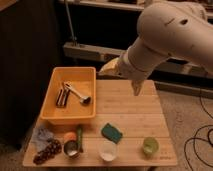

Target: Place sponge in tray

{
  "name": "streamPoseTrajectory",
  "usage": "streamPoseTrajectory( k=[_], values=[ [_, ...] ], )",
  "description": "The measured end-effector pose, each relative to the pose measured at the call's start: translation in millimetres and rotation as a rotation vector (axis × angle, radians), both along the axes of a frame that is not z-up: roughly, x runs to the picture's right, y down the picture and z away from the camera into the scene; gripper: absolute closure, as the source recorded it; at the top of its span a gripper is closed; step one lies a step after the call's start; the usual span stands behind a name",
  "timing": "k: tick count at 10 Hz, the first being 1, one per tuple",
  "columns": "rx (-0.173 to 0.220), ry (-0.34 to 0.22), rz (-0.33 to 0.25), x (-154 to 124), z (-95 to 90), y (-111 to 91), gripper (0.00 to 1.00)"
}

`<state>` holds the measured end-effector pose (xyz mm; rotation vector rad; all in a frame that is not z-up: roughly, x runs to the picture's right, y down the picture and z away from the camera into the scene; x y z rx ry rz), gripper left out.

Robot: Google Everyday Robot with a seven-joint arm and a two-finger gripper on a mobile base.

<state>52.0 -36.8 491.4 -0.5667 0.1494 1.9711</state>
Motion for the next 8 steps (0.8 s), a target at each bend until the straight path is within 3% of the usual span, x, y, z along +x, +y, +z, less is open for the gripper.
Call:
streamPoseTrajectory(
  k=[1,3,8],
  values=[
    [0.004,-0.071,-0.085,7,9.5,-9,0.2],
    [-0.015,-0.127,-0.177,11,21.7,-11,0.2],
    [-0.012,-0.17,-0.239,5,27.6,-8,0.2]
  ],
)
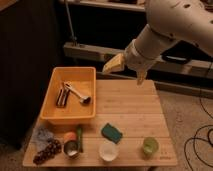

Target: Place sponge in tray

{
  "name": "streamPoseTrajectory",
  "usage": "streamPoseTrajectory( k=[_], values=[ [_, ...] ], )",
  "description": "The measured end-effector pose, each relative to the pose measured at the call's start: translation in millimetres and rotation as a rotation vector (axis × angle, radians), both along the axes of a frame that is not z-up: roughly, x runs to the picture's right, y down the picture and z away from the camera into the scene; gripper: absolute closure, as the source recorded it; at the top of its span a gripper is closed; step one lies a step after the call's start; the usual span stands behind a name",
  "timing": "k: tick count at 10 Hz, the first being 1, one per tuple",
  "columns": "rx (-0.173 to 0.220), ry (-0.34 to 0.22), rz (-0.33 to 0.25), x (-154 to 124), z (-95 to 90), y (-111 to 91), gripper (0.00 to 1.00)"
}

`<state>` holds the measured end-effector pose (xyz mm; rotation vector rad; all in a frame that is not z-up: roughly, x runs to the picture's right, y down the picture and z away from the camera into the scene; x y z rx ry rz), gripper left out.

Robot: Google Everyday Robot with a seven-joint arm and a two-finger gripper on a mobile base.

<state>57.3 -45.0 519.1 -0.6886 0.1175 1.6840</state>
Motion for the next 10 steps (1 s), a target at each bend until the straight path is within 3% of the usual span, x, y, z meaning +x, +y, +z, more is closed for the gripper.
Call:
streamPoseTrajectory(
  k=[3,6,7,8,10],
  values=[
    [-0.014,-0.082,-0.049,-22,16.3,49,0.2],
    [-0.024,-0.163,-0.115,-39,57.2,112,0.2],
    [-0.026,-0.199,-0.15,-42,79.5,138,0.2],
    [-0.037,-0.212,-0.172,-43,93.8,152,0.2],
    [-0.051,-0.225,-0.194,-46,105.4,164,0.2]
  ],
)
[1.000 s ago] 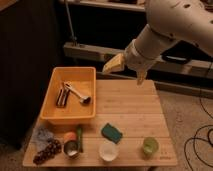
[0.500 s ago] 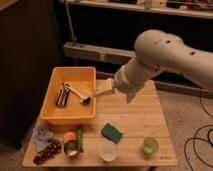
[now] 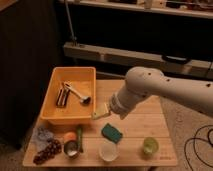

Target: Place sponge in tray

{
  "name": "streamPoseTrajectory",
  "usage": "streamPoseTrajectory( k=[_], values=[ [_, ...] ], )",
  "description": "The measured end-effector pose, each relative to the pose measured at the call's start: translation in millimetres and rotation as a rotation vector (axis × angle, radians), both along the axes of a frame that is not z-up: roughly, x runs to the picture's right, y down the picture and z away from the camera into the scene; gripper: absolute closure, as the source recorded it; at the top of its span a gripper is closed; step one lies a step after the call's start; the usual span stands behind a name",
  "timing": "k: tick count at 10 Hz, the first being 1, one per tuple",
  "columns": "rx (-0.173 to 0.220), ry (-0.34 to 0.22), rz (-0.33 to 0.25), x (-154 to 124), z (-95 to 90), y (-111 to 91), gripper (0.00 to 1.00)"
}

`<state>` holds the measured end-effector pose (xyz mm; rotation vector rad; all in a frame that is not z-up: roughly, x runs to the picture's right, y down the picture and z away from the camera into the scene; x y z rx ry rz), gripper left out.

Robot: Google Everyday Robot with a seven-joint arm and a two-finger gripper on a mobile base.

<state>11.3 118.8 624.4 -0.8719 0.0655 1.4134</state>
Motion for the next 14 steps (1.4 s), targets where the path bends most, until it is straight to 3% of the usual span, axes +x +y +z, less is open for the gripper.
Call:
streamPoseTrajectory(
  k=[5,6,8,10,13,14],
  values=[
    [0.017,0.001,-0.013,3,0.8,-3,0.2],
    [0.044,-0.011,-0.045,4,2.5,-7,0.2],
    [0.143,-0.082,-0.201,5,6.3,-18,0.2],
    [0.192,-0.115,-0.284,6,7.8,-23,0.2],
    [0.19,-0.116,-0.29,5,11.9,-22,0.2],
    [0.188,-0.125,-0.305,-2,21.0,-17,0.2]
  ],
)
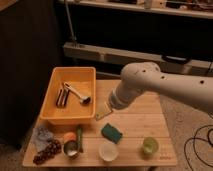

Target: Place sponge in tray

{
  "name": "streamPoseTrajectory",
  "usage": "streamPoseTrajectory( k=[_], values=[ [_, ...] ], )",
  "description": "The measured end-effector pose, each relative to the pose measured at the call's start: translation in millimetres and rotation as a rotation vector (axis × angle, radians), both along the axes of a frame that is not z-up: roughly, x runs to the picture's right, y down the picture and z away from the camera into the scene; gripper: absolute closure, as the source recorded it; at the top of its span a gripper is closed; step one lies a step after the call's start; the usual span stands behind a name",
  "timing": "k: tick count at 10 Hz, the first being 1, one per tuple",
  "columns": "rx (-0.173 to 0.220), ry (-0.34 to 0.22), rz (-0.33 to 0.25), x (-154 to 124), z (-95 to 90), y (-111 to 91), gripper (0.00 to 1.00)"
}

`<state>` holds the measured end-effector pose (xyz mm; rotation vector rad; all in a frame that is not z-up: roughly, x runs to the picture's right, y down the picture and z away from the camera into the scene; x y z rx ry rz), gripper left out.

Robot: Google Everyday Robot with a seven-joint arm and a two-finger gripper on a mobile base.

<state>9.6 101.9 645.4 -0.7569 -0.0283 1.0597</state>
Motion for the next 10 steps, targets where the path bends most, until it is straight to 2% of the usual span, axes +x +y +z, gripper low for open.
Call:
streamPoseTrajectory(
  k=[2,3,6,7,8,10],
  values=[
    [-0.001,-0.014,-0.031,-9,21.6,12,0.2],
    [-0.005,-0.022,-0.057,-13,47.7,26,0.2],
    [-0.011,-0.035,-0.13,-11,98.3,48,0.2],
    [-0.008,-0.036,-0.161,-5,117.6,49,0.2],
    [-0.004,-0.034,-0.178,2,129.1,46,0.2],
    [-0.002,-0.029,-0.197,17,139.4,39,0.2]
  ],
)
